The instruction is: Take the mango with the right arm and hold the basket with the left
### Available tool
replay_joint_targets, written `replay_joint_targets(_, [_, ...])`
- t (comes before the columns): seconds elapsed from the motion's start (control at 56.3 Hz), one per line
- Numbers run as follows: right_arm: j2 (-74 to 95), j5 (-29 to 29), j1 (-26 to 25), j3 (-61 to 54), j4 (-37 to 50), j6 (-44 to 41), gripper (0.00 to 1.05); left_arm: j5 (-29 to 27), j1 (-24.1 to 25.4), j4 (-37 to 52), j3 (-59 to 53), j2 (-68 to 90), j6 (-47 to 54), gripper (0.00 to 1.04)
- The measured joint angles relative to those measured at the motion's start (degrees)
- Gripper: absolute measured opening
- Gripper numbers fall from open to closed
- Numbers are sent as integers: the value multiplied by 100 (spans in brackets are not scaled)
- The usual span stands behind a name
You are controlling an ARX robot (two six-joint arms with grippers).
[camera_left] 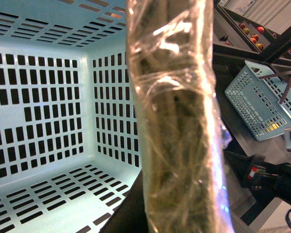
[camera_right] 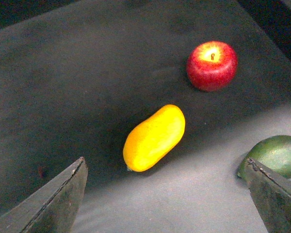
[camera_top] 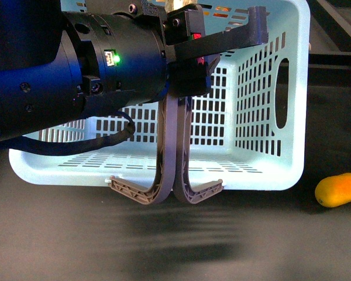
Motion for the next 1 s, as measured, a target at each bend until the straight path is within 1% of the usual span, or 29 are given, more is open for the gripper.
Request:
replay_joint_targets(0.302, [1467, 74, -44, 1351, -503, 426, 97, 0, 0, 0, 2, 0, 0, 8])
replay_joint_targets(0.569, [2463, 323, -28, 2802, -1462, 1130, 97, 0, 0, 0, 2, 0, 0, 8])
replay_joint_targets(0.995, [3322, 448, 199, 3842, -1945, 1543, 97, 0, 0, 0, 2, 0, 0, 8])
